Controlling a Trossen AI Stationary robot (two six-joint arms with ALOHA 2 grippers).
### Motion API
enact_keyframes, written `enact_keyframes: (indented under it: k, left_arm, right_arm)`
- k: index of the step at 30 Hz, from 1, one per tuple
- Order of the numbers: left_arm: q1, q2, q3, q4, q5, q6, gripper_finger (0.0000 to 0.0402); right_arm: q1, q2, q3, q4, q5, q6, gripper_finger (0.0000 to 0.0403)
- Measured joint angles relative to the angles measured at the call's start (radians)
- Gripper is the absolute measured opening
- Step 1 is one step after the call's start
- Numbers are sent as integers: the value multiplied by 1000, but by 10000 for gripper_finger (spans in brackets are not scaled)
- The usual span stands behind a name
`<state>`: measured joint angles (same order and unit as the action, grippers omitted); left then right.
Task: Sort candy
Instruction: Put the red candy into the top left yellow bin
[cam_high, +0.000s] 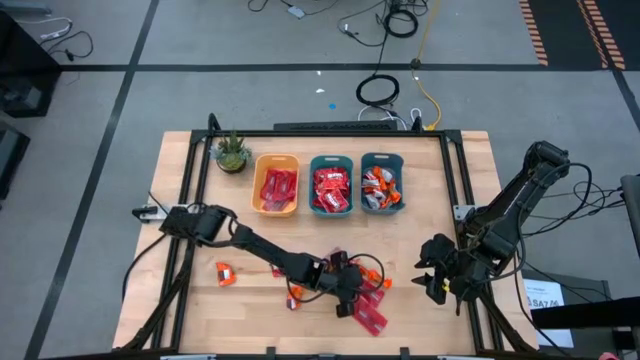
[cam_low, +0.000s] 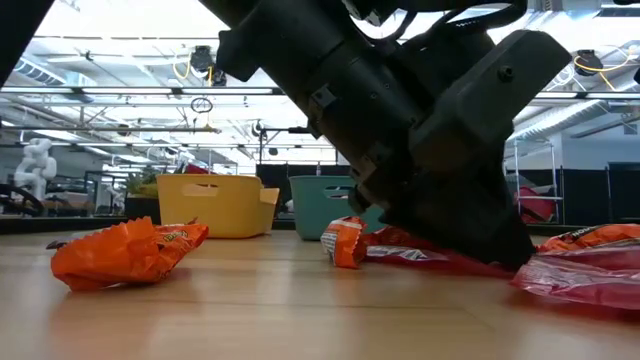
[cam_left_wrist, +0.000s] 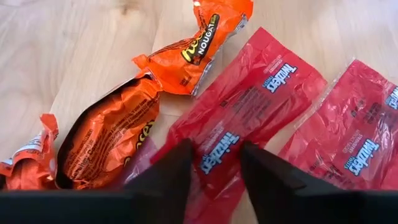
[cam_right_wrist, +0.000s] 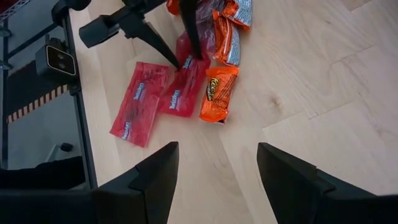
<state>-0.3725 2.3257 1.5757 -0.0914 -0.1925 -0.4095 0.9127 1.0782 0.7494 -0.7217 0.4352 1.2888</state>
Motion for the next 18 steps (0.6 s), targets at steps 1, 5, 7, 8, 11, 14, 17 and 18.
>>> enact_keyframes:
  k: [1,5,7,8,11,14,17,18]
  left_arm:
    - [0,-4,-1,-4,1,0,127]
    - [-2,-16,9,-23,10,-4,30]
    - [-3,-19,24,-36,12,-13,12]
    - [-3,-20,36,-45,10,-31,11]
    - [0,-30,87,-100,4,-80,5]
    - [14,-70,152,-182,6,-133,5]
    - [31,-117,206,-244,14,-159,4]
    - [35,-136,216,-261,14,-158,4]
  right_arm:
    - [0,0,0,0,0,0,210]
    - [0,0,0,0,0,-4,210]
    - [0,0,0,0,1,-8,210]
    - [0,0,0,0,1,-11,210]
    - [-1,0,0,0,7,-14,210]
    - [-1,0,0,-1,9,-17,210]
    - [-1,0,0,-1,16,-18,210]
    - [-1,0,0,-1,24,-19,210]
